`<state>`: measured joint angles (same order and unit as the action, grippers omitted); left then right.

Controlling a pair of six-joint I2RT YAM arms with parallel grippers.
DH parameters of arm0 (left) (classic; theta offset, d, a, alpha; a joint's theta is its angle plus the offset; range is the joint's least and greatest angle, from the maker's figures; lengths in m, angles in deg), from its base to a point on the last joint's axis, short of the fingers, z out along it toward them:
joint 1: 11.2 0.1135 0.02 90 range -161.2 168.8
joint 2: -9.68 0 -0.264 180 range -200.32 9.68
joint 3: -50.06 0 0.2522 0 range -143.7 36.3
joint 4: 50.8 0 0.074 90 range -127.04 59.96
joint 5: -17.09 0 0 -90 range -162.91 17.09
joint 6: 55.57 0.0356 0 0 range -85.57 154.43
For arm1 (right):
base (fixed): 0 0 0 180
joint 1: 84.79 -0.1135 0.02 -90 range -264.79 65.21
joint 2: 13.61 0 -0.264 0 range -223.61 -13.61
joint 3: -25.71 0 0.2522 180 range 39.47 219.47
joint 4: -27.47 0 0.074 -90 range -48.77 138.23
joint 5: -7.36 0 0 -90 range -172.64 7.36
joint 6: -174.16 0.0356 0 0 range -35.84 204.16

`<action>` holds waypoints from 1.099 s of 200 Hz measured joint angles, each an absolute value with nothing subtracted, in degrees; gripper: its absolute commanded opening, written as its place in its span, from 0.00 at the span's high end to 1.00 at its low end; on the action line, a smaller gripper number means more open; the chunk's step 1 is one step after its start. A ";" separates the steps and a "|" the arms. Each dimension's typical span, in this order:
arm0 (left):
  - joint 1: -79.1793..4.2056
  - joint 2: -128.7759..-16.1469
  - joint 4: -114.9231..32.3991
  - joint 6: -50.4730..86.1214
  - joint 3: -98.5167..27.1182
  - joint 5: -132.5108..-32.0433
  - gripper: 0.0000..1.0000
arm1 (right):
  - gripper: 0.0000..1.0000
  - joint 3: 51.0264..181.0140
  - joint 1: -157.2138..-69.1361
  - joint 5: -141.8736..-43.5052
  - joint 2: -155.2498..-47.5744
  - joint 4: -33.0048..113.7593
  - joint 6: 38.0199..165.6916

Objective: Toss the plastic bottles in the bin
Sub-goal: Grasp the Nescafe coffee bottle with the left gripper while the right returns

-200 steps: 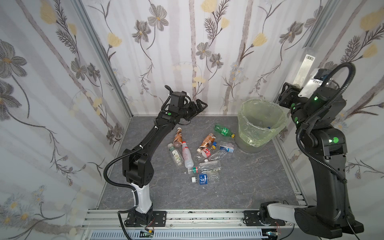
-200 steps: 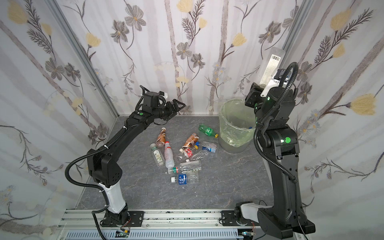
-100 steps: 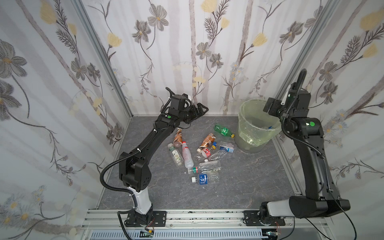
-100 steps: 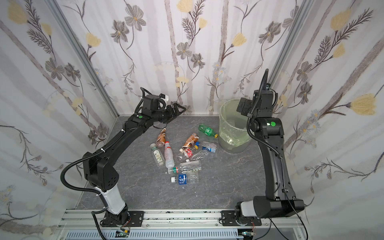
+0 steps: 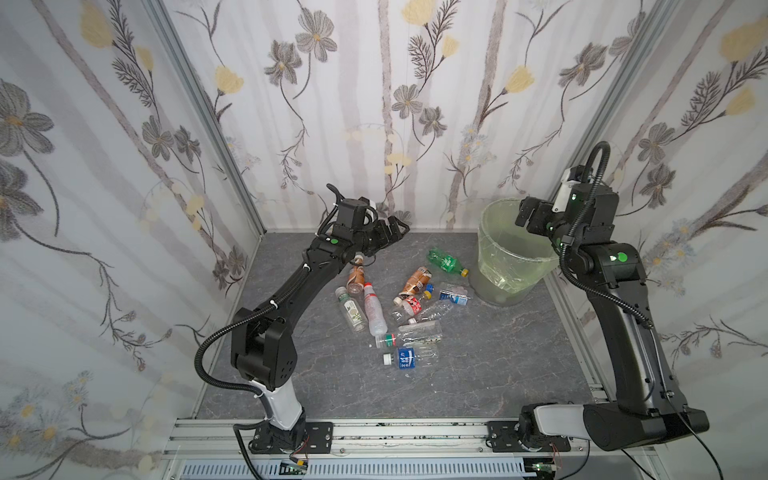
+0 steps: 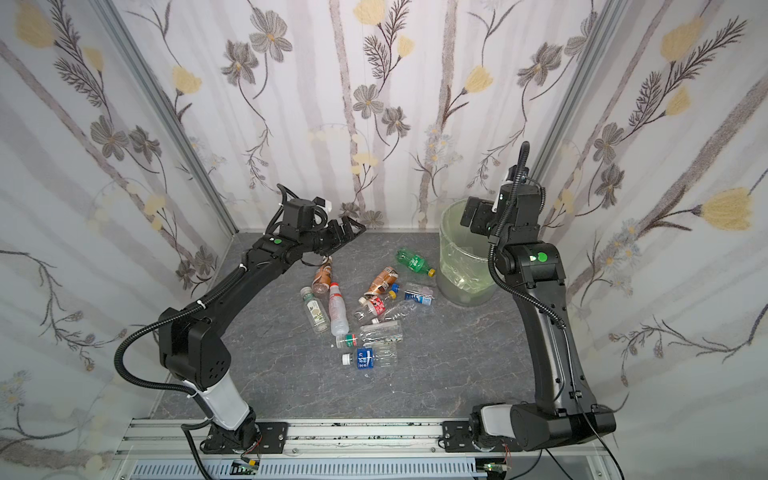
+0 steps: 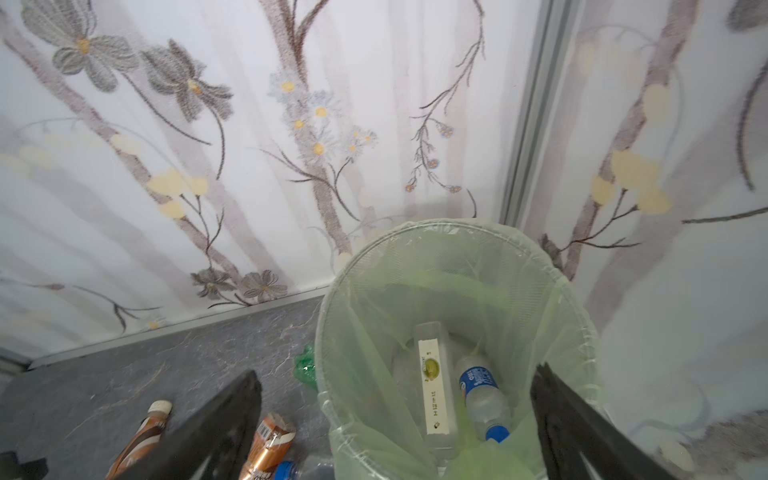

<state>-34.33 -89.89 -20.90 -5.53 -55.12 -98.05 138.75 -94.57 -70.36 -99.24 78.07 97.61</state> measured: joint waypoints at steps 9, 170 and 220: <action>-33.20 -89.12 -20.86 -4.79 -52.73 -97.51 0.00 | 0.00 136.70 -96.32 -71.04 -99.04 76.84 97.67; -26.09 -106.46 -4.97 9.07 -57.43 -80.52 0.00 | 0.00 117.73 -117.44 -79.30 -106.86 59.12 103.16; -26.07 -111.94 -1.95 11.89 -60.69 -78.36 0.08 | 0.00 117.46 -117.46 -79.33 -108.31 58.64 103.60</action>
<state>-26.07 -111.94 -1.95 11.89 -60.69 -78.36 117.46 -117.46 -79.33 -108.31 58.64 103.60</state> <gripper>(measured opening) 0.946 0.996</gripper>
